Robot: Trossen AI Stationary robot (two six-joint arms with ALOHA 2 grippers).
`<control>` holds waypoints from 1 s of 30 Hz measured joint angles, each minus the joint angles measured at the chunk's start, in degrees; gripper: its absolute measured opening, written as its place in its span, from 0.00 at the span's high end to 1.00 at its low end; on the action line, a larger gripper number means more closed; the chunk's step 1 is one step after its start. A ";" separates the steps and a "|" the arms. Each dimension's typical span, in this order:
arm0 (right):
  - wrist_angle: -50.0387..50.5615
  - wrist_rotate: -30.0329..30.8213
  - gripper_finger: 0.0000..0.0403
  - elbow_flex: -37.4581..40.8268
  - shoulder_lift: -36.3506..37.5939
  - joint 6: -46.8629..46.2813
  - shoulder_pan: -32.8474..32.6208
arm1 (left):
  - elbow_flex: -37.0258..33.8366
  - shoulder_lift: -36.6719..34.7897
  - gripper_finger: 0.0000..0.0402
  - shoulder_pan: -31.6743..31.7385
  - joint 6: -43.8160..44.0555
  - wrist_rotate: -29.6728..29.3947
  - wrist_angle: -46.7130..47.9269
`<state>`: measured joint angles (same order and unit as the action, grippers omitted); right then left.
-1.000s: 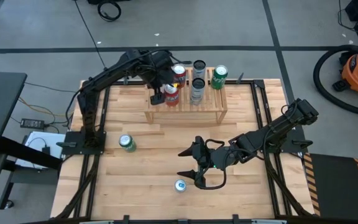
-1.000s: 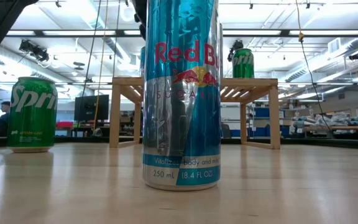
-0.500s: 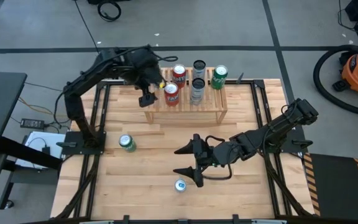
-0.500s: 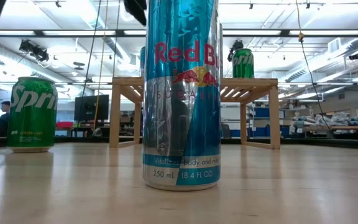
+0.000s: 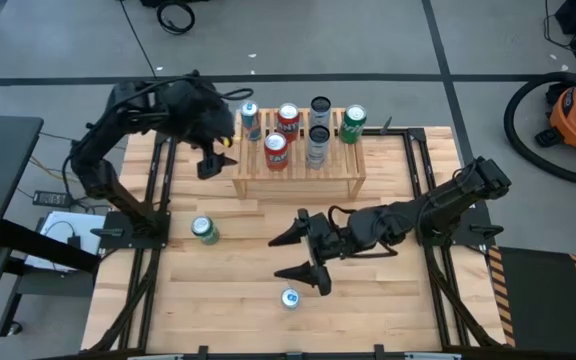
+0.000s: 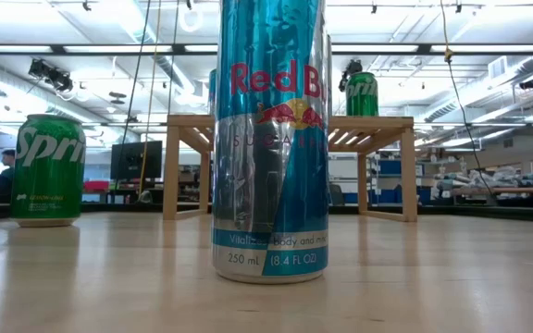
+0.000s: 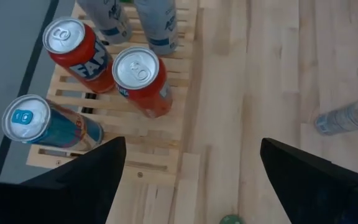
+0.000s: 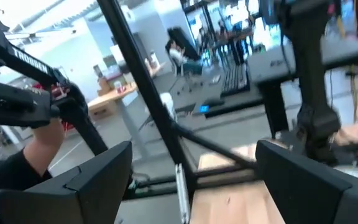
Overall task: Place canned beverage on shelf
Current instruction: Put the red soda can on the shelf aligned with the other red soda can
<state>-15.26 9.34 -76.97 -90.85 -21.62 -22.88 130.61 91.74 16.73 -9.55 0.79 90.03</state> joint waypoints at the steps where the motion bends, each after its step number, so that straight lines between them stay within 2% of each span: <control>1: -0.87 -0.02 0.13 0.00 0.00 0.95 0.34 | 0.00 -0.51 0.07 0.01 0.00 0.00 0.01; 8: -2.86 -0.02 0.13 -0.02 0.04 8.08 2.55 | -0.01 -2.86 0.07 0.03 2.77 -0.04 -0.01; 18: -1.84 1.20 0.13 -0.02 0.07 6.52 3.98 | -0.04 -4.02 0.07 -0.39 3.07 -0.02 -0.01; 25: -0.52 1.53 0.08 -0.02 0.07 18.74 3.20 | -0.02 -4.04 0.07 -0.37 3.24 -0.08 -0.01; 30: 0.87 1.55 0.01 -0.02 0.07 21.70 2.94 | -0.02 -4.04 0.07 -0.35 4.40 -0.06 -0.01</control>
<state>-14.39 10.90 -76.99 -90.78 0.08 -19.95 130.58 87.70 16.38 -5.16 0.73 90.02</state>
